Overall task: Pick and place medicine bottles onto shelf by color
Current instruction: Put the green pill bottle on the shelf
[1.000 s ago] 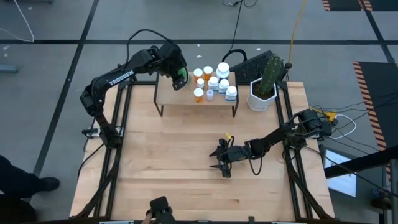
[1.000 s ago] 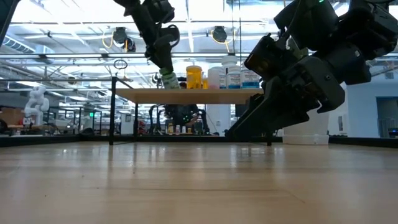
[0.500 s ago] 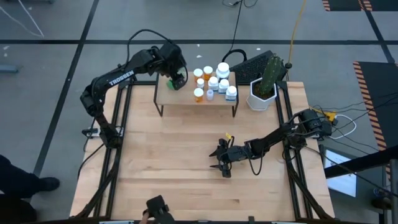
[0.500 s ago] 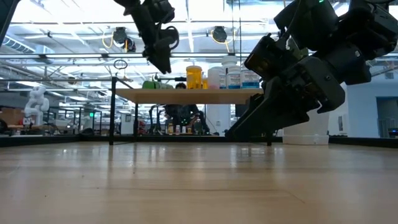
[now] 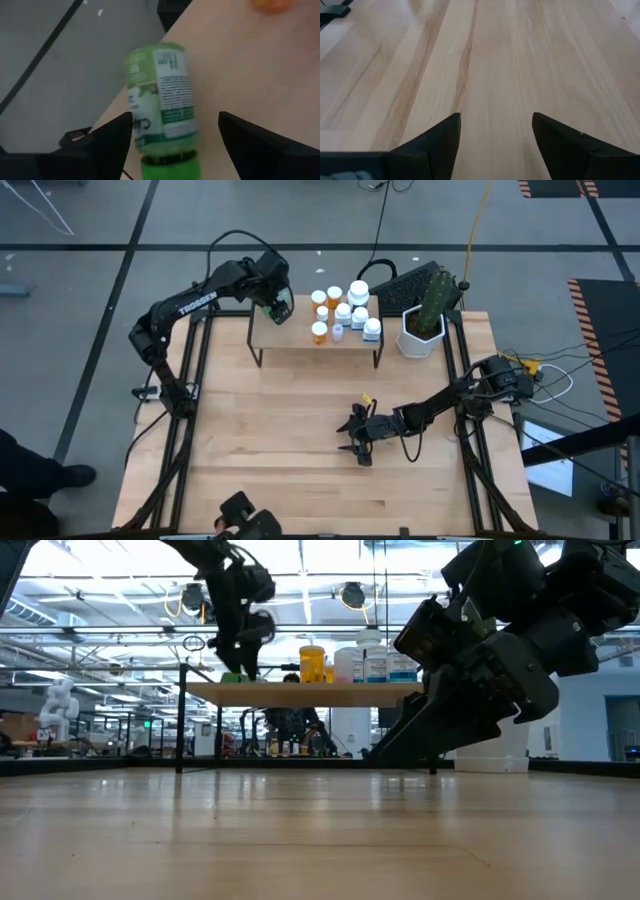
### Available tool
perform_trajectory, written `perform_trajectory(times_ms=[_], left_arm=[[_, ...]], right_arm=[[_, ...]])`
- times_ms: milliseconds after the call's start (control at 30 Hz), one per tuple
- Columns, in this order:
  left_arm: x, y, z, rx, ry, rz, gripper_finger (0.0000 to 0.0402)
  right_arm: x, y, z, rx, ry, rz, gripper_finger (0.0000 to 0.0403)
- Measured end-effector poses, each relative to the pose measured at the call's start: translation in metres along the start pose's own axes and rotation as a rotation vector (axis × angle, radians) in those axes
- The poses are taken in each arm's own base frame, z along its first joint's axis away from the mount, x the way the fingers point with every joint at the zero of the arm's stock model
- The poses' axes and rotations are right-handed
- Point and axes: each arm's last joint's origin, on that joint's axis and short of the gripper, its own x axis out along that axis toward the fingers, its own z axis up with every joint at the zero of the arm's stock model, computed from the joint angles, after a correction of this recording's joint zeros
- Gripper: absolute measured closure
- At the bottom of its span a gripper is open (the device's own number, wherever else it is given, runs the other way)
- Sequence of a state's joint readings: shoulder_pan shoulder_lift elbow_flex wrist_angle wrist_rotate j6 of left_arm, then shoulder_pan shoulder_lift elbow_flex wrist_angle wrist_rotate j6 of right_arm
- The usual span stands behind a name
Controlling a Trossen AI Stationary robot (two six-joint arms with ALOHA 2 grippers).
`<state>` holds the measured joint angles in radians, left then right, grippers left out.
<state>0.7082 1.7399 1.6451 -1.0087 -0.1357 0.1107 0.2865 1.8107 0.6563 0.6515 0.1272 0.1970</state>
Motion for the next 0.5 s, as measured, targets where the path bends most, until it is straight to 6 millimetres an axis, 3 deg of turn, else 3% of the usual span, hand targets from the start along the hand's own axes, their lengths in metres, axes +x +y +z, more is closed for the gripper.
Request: perform_trajectory(times_ms=[233, 500], left_arm=[[0.017, 0.002, -0.012, -0.015, 0.068, 0.020, 0.0089], [0.019, -0.002, -0.014, 0.016, 0.074, 0.016, 0.0158]], right_arm=[[0.000, 0.002, 0.000, -0.003, -0.003, 0.005, 0.0161], [0.000, 0.002, 0.001, -0.005, -0.009, 0.005, 0.0161]])
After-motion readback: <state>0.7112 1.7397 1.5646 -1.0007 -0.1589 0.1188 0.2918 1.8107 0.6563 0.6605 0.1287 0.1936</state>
